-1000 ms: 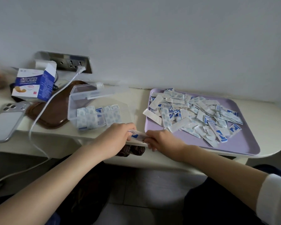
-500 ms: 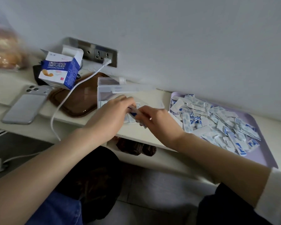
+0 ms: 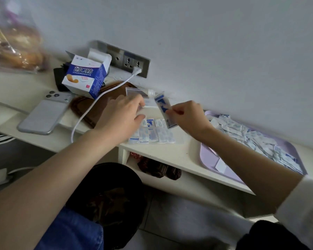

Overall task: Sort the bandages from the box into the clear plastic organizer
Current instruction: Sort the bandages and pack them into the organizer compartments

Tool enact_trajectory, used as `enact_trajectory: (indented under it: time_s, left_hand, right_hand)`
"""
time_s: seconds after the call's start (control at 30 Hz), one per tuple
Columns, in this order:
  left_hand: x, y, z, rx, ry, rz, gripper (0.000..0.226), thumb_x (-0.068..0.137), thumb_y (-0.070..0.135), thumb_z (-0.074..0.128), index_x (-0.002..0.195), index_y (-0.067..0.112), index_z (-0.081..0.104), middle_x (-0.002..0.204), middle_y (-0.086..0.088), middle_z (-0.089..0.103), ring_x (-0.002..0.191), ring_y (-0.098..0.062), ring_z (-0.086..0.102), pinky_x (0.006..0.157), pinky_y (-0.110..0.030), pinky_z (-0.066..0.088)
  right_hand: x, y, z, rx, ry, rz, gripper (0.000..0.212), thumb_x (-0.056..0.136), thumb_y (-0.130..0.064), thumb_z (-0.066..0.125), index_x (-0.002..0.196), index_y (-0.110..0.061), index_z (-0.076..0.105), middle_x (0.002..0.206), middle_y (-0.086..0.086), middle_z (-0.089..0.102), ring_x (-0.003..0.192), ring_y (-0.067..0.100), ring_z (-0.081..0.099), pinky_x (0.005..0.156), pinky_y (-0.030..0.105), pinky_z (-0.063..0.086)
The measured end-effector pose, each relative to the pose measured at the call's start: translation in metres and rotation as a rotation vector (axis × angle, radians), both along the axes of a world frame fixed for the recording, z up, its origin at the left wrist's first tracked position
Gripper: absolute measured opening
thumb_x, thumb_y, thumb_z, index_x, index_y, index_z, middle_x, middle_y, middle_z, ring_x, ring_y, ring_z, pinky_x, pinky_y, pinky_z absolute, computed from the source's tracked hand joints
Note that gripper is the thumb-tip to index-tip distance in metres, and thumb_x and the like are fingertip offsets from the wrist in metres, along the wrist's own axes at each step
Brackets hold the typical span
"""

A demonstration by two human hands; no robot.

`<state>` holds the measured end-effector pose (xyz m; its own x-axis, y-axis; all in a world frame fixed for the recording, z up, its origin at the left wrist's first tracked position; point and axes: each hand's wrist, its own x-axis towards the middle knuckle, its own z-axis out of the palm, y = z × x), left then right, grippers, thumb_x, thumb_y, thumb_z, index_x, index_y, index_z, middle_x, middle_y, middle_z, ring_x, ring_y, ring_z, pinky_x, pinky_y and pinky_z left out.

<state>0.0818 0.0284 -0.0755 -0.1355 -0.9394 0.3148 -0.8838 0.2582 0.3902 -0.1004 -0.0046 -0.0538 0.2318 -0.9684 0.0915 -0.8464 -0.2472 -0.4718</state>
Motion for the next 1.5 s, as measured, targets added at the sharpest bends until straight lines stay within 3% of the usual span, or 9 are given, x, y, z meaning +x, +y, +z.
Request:
enact_trajectory:
  time_s: [0.13,0.23,0.37,0.43,0.63,0.9,1.13,1.27,1.5]
  left_hand:
    - [0.006,0.004,-0.004,0.157,-0.199,0.019,0.029,0.09,0.045,0.053,0.114,0.03,0.053,0.123,0.007,0.055,0.112,-0.02,0.045,0.095,-0.039,0.031]
    - [0.006,0.007,-0.005,0.184,-0.217,0.005,0.02,0.09,0.049,0.05,0.102,0.035,0.06,0.114,0.007,0.058,0.11,-0.018,0.044,0.094,-0.038,0.029]
    - [0.004,0.01,-0.008,0.196,-0.24,0.007,0.019,0.092,0.044,0.052,0.101,0.033,0.064,0.113,0.007,0.058,0.111,-0.018,0.044,0.094,-0.037,0.03]
    - [0.004,0.01,-0.009,0.181,-0.228,0.01,0.018,0.093,0.041,0.051,0.1,0.032,0.064,0.113,0.006,0.058,0.11,-0.018,0.043,0.094,-0.036,0.029]
    - [-0.001,0.014,-0.007,0.125,-0.201,0.01,0.009,0.093,0.035,0.052,0.098,0.027,0.055,0.109,0.006,0.058,0.108,-0.017,0.044,0.094,-0.034,0.032]
    - [-0.003,0.016,-0.007,0.12,-0.161,0.01,0.01,0.094,0.029,0.054,0.088,0.029,0.046,0.103,0.005,0.061,0.103,-0.017,0.045,0.089,-0.033,0.034]
    - [-0.004,0.017,-0.008,0.112,-0.139,0.011,0.003,0.094,0.028,0.053,0.095,0.026,0.052,0.106,0.004,0.062,0.104,-0.017,0.045,0.089,-0.033,0.034]
    - [-0.005,0.016,-0.01,0.104,-0.158,0.013,0.003,0.094,0.029,0.052,0.095,0.026,0.052,0.105,0.003,0.062,0.103,-0.018,0.046,0.089,-0.033,0.035]
    - [-0.005,0.017,-0.011,0.082,-0.143,0.008,0.003,0.094,0.026,0.051,0.096,0.025,0.054,0.102,0.003,0.062,0.101,-0.018,0.046,0.087,-0.032,0.034]
  right_hand:
    - [0.0,-0.027,-0.006,0.173,0.045,-0.159,0.041,0.087,-0.016,0.055,0.047,-0.016,0.047,0.048,0.001,0.038,0.045,0.014,0.029,0.03,0.013,0.024]
    - [0.007,-0.038,-0.014,0.315,0.015,-0.197,0.02,0.087,-0.019,0.057,0.082,-0.008,0.073,0.065,0.006,0.061,0.046,0.006,0.046,0.03,0.006,0.028]
    - [0.022,-0.047,-0.028,0.46,0.053,-0.184,0.03,0.084,-0.019,0.062,0.105,0.002,0.066,0.089,0.011,0.066,0.063,0.014,0.06,0.056,0.015,0.051]
    - [0.029,-0.047,-0.031,0.487,0.166,-0.154,0.04,0.084,-0.025,0.064,0.112,0.003,0.059,0.094,0.011,0.061,0.078,0.019,0.056,0.068,0.025,0.048]
    - [0.04,-0.048,-0.03,0.553,0.226,-0.151,0.025,0.086,-0.02,0.064,0.102,-0.006,0.051,0.071,0.001,0.047,0.058,0.01,0.046,0.049,0.017,0.038]
    - [0.05,-0.053,-0.035,0.613,0.296,-0.071,0.037,0.091,-0.022,0.057,0.121,-0.001,0.05,0.099,0.009,0.057,0.08,0.018,0.055,0.062,0.021,0.046]
    - [0.051,-0.051,-0.033,0.571,0.332,-0.05,0.035,0.093,-0.029,0.053,0.113,0.0,0.053,0.092,0.009,0.056,0.076,0.02,0.054,0.064,0.023,0.046]
    - [0.053,-0.049,-0.033,0.572,0.355,-0.045,0.026,0.095,-0.03,0.048,0.094,-0.004,0.049,0.072,0.004,0.047,0.058,0.013,0.043,0.05,0.02,0.036]
    - [0.054,-0.049,-0.033,0.528,0.306,-0.048,0.027,0.096,-0.024,0.045,0.076,-0.006,0.044,0.074,0.006,0.048,0.067,0.019,0.048,0.054,0.022,0.037]
